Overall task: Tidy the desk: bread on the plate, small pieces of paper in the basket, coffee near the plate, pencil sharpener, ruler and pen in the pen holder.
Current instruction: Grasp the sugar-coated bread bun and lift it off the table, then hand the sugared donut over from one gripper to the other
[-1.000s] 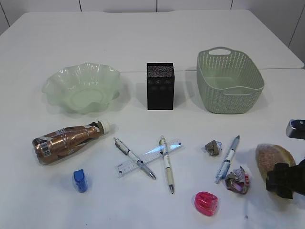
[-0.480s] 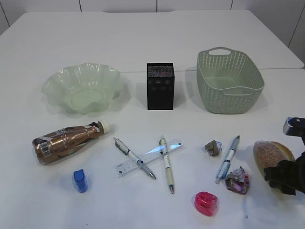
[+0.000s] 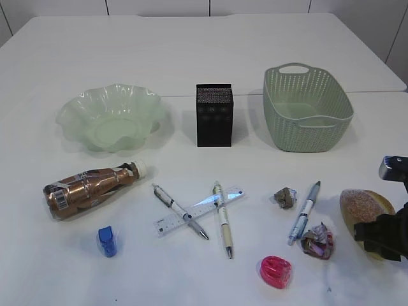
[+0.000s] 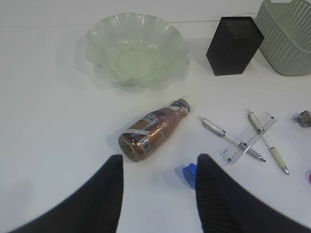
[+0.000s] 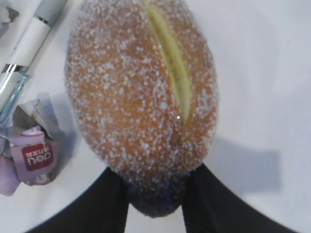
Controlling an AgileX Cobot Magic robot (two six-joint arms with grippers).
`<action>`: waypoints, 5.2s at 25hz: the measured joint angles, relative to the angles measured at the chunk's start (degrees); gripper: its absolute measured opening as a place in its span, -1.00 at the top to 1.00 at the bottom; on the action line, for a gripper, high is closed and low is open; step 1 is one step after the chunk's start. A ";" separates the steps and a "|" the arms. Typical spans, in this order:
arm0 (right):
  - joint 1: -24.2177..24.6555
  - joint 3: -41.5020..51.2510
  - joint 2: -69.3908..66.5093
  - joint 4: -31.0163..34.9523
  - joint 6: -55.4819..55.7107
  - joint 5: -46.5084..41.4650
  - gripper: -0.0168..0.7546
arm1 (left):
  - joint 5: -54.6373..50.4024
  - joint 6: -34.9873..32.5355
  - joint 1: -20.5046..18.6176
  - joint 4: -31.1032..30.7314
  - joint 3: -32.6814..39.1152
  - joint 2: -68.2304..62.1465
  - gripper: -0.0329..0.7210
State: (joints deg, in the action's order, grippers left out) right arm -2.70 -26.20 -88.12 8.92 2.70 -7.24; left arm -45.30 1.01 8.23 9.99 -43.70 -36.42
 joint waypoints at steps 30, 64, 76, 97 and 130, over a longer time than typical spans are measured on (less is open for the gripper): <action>0.00 -10.13 30.62 22.75 -32.82 -38.84 0.29 | -9.26 -30.57 0.00 30.16 0.00 -0.67 0.01; -0.32 -25.20 20.19 53.81 -67.88 -61.11 0.29 | -24.18 -58.98 1.23 57.01 -17.26 -28.55 -0.21; -0.32 -27.74 19.56 53.81 -70.85 -61.59 0.29 | -24.18 -66.72 6.40 56.30 -20.95 -35.76 -0.21; -5.61 -27.74 19.48 53.20 -70.89 -61.90 0.29 | -24.18 -68.32 8.34 55.98 -23.86 -38.17 -0.53; -8.75 -28.09 19.44 53.58 -70.97 -61.64 0.29 | -20.61 -71.21 16.81 53.90 -28.99 -45.47 -0.55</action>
State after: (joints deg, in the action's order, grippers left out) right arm -11.45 -54.29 -68.68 62.50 -68.28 -68.88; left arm -65.92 -70.20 25.04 63.89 -72.69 -81.89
